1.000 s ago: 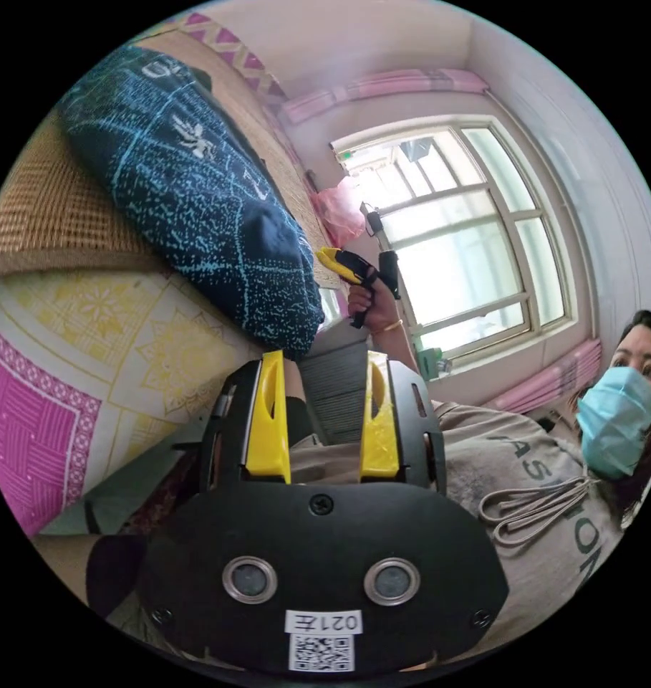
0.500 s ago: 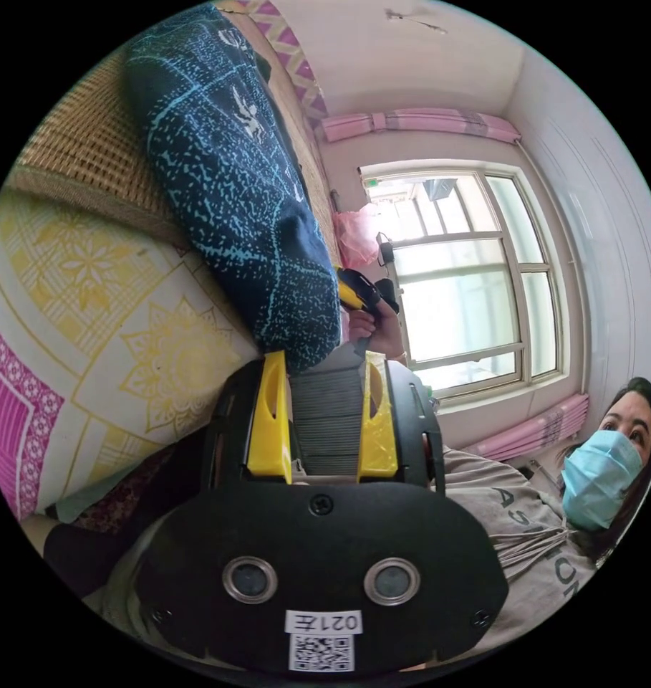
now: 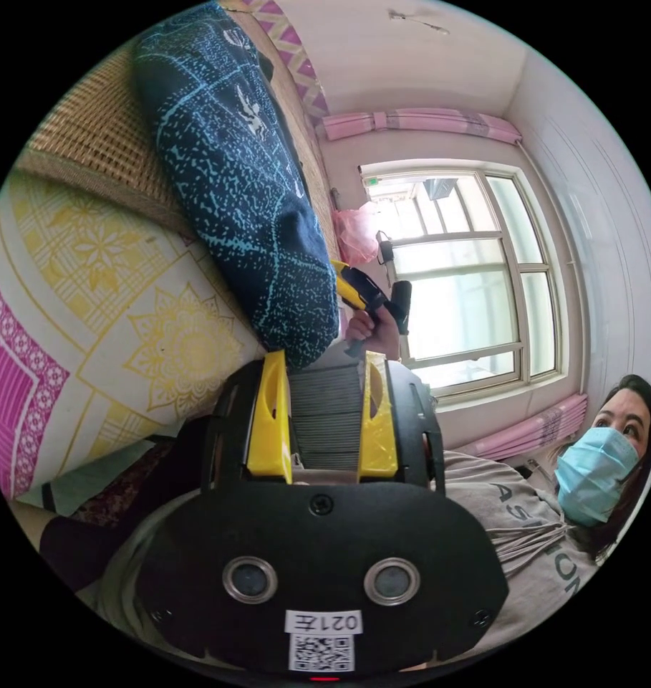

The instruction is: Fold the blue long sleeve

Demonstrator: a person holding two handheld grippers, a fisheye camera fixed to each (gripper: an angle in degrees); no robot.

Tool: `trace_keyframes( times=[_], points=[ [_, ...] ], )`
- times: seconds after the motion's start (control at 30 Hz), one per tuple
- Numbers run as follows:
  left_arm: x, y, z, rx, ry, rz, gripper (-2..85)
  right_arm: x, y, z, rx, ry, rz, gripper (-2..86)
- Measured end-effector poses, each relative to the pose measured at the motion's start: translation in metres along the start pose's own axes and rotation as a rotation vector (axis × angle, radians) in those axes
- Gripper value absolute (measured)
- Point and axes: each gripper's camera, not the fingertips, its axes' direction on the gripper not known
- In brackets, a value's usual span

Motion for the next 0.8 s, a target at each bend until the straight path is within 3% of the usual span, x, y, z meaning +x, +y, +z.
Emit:
trace_keyframes(
  times=[0.13, 0.27, 0.8],
  points=[
    [0.000, 0.008, 0.011, -0.002, -0.007, 0.003, 14.7, -0.028, 0.011, 0.010, 0.028, 0.150, -0.080, 13.3],
    [-0.002, 0.014, 0.020, 0.000, -0.002, -0.013, 15.0, -0.037, 0.020, 0.026, 0.024, 0.166, -0.093, 12.2],
    [-0.025, 0.039, 0.071, 0.061, -0.012, -0.093, 15.5, 0.022, 0.032, 0.066, -0.053, -0.123, 0.098, 13.4]
  ],
)
